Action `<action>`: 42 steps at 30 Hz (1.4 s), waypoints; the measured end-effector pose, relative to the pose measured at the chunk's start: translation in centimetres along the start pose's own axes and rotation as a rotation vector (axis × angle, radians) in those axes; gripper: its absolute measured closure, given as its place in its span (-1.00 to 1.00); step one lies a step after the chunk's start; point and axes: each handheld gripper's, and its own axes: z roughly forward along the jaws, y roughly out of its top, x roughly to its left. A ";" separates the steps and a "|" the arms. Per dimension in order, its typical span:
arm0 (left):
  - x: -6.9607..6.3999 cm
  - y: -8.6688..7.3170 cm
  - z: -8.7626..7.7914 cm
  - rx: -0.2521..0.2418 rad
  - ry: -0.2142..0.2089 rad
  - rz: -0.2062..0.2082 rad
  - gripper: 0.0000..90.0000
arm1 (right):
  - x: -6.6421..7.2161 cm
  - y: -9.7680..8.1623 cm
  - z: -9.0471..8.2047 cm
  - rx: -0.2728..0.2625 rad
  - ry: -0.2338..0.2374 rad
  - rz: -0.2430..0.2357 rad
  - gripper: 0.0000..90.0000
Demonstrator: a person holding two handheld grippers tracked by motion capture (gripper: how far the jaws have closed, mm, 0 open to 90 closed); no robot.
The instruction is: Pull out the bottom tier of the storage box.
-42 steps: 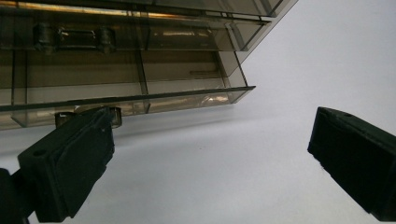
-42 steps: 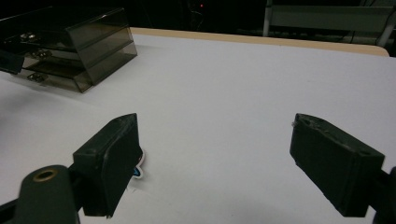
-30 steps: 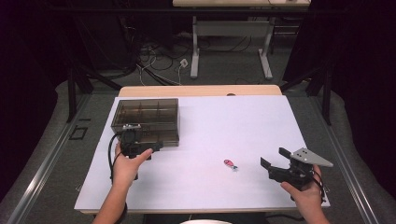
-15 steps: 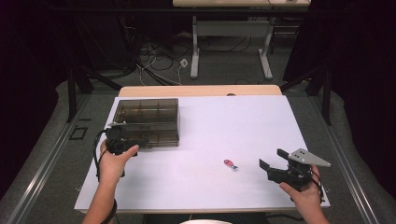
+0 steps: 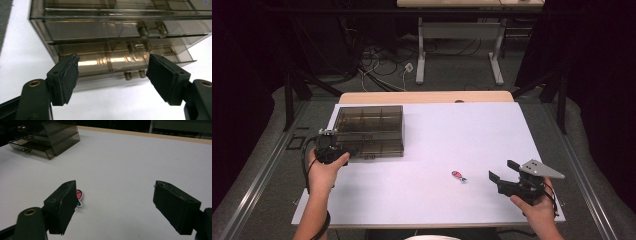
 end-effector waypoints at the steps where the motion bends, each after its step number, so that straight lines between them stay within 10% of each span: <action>1: 0.2 0.1 0.0 -0.007 0.018 0.008 -0.37 | 0.0 0.0 0.0 0.006 0.006 -0.001 -0.58; 42: 3.2 1.2 2.0 0.146 0.130 0.015 0.48 | 0.2 -0.1 0.2 0.025 0.019 -0.011 -0.59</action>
